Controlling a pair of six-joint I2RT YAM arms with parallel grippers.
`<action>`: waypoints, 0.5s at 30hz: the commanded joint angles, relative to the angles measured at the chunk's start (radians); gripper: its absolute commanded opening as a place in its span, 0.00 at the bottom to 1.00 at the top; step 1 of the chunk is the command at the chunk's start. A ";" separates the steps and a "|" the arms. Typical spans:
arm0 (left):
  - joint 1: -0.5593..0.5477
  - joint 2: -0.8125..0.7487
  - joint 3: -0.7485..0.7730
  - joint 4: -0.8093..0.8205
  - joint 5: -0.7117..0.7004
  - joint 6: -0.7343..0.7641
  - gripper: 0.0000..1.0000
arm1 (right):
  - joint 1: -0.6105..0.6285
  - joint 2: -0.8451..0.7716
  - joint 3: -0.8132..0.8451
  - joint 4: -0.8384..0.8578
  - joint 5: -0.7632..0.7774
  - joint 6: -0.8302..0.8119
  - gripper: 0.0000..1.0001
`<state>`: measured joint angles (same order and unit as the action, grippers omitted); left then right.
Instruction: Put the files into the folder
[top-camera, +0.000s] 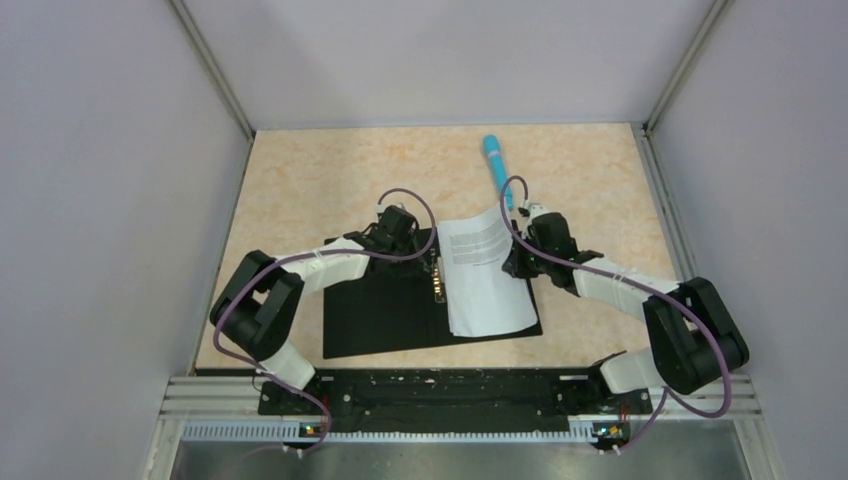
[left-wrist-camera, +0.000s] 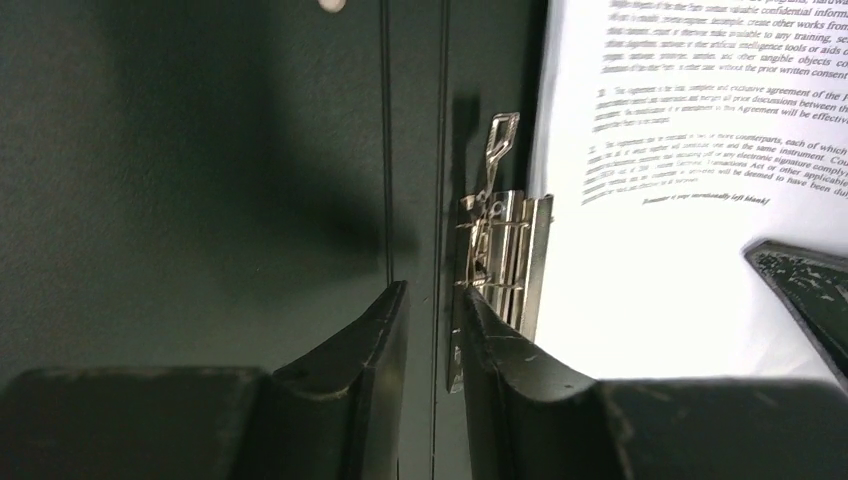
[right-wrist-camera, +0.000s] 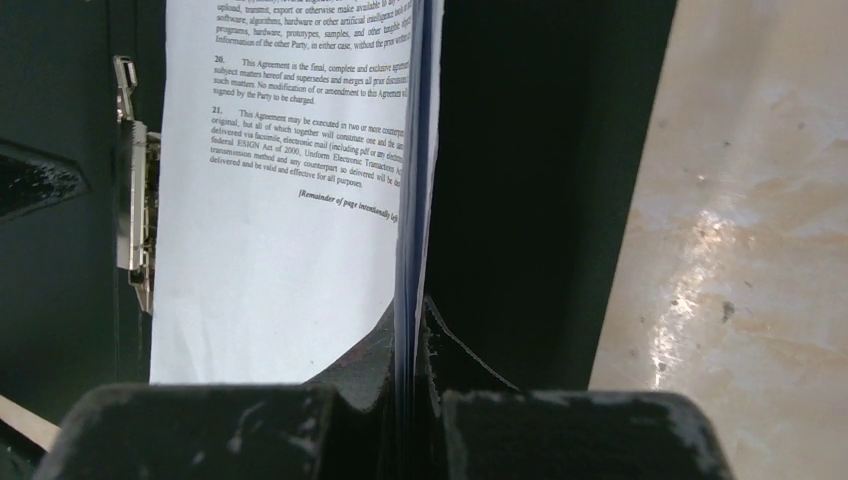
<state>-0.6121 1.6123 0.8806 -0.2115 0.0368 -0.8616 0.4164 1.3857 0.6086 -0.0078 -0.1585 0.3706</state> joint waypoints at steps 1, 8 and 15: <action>-0.003 0.024 0.043 0.006 0.002 0.011 0.29 | 0.037 -0.028 -0.008 0.092 -0.010 -0.015 0.00; -0.002 0.060 0.029 0.026 0.004 -0.008 0.25 | 0.040 -0.022 -0.020 0.113 -0.017 -0.003 0.00; -0.003 0.069 0.032 0.034 0.012 -0.011 0.21 | 0.058 -0.027 -0.024 0.117 -0.025 0.035 0.00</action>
<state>-0.6121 1.6722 0.8993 -0.2031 0.0402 -0.8661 0.4530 1.3849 0.5938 0.0647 -0.1738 0.3775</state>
